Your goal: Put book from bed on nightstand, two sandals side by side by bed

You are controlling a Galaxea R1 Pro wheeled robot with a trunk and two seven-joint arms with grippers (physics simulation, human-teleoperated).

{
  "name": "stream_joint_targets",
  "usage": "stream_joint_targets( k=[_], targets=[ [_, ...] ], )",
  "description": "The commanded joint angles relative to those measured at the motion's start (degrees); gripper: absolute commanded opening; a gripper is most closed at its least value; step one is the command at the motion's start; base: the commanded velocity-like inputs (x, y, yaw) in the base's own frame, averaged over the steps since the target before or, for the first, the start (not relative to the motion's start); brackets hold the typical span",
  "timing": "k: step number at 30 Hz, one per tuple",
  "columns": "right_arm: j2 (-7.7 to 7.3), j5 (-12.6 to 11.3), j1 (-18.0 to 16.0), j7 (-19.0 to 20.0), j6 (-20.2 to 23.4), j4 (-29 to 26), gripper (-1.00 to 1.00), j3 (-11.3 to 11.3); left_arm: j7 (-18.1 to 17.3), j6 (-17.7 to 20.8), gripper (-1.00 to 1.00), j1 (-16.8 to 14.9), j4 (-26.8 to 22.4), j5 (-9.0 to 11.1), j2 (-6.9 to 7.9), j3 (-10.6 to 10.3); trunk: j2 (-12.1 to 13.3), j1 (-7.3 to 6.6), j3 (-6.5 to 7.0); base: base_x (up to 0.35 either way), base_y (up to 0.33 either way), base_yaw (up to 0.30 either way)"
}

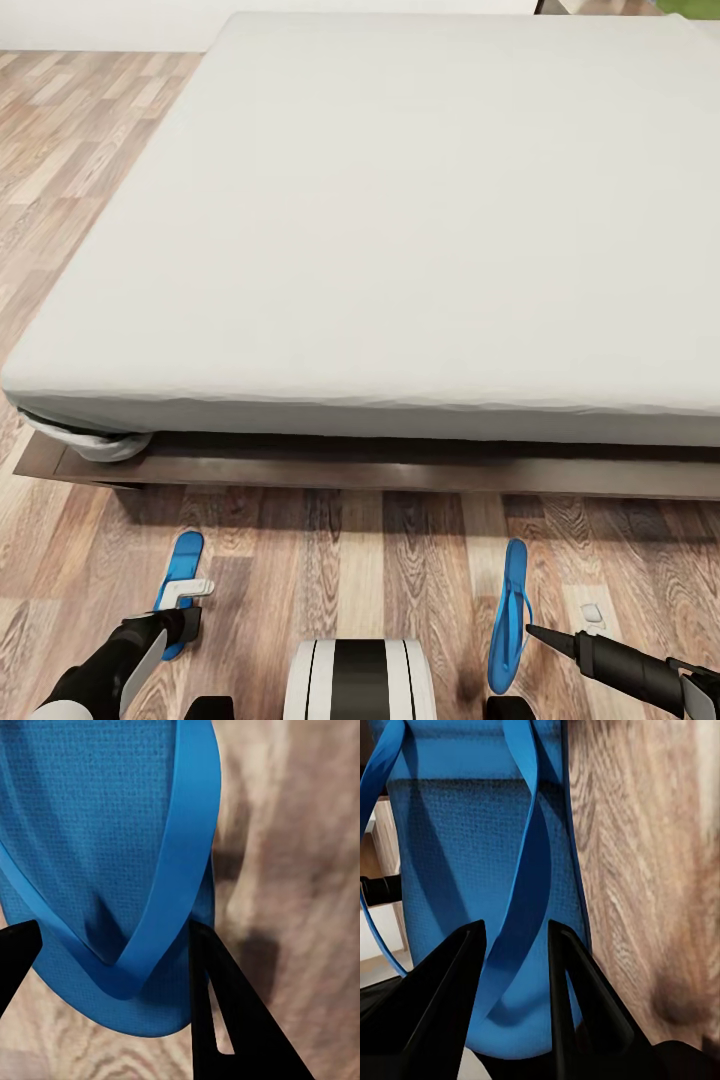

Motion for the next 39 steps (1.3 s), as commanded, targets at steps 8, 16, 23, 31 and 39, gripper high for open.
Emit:
stream_joint_targets(
  k=[8, 16, 23, 31, 39],
  targets=[
    [-0.01, -0.1, 0.0, 0.2, 0.3, 0.0, -1.00, 0.0, 0.2, 0.4, -1.00, 0.0, 0.0, 1.2, 0.08, -0.5, 0.0, 0.06, -0.48, 0.000, 0.000, 0.000],
    [-0.01, -0.1, 0.0, 0.2, 0.3, 0.0, -1.00, 0.0, 0.2, 0.4, -1.00, 0.0, 0.0, 1.2, 0.08, -0.5, 0.0, 0.06, -0.48, 0.000, 0.000, 0.000],
    [-0.01, -0.1, 0.0, 0.2, 0.3, 0.0, -1.00, 0.0, 0.2, 0.4, 1.00, 0.0, 0.1, 1.2, 0.08, -0.5, 0.0, 0.06, -0.48, 0.000, 0.000, 0.000],
    [-0.01, -0.1, 0.0, 0.2, 0.3, 0.0, -1.00, 0.0, 0.2, 0.4, 1.00, 0.0, 0.0, 1.2, 0.08, -0.5, 0.0, 0.06, -0.48, 0.000, 0.000, 0.000],
    [-0.01, -0.1, 0.0, 0.2, 0.3, 0.0, -1.00, 0.0, 0.2, 0.4, 1.00, 0.0, 0.0, 1.2, 0.08, -0.5, 0.0, 0.06, -0.48, 0.000, 0.000, 0.000]
  ],
)
